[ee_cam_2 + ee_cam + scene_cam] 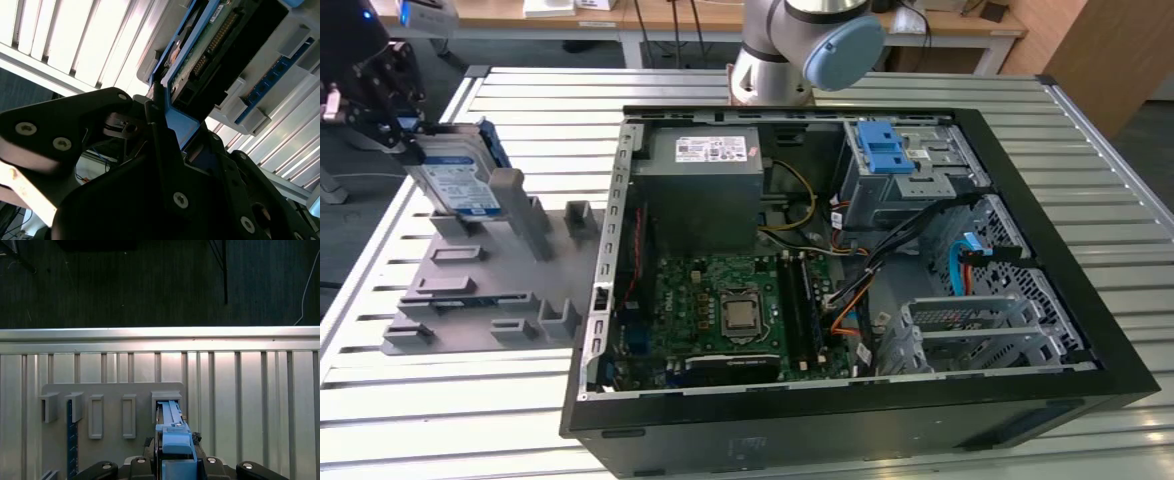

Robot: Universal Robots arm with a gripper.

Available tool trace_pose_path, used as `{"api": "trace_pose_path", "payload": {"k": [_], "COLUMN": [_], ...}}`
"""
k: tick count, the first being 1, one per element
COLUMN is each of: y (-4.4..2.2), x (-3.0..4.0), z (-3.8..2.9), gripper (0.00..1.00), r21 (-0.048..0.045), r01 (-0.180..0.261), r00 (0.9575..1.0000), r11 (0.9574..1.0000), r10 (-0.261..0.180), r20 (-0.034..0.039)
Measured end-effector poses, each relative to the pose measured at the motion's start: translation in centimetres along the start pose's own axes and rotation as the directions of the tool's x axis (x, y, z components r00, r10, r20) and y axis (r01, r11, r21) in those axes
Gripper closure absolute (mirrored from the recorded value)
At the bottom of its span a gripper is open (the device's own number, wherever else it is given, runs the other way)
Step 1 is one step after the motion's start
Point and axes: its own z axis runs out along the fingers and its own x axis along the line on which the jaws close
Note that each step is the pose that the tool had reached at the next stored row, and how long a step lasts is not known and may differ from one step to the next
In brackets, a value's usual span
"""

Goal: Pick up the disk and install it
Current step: 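Pick up the disk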

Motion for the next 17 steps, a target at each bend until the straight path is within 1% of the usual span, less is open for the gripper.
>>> {"api": "trace_pose_path", "payload": {"k": [17], "y": [0.01], "x": [-0.01], "z": [-0.90], "gripper": [0.64], "r21": [0.0002], "r01": [0.000], "r00": [1.0000], "r11": [1.0000], "r10": [0.000], "r20": [0.0001]}}
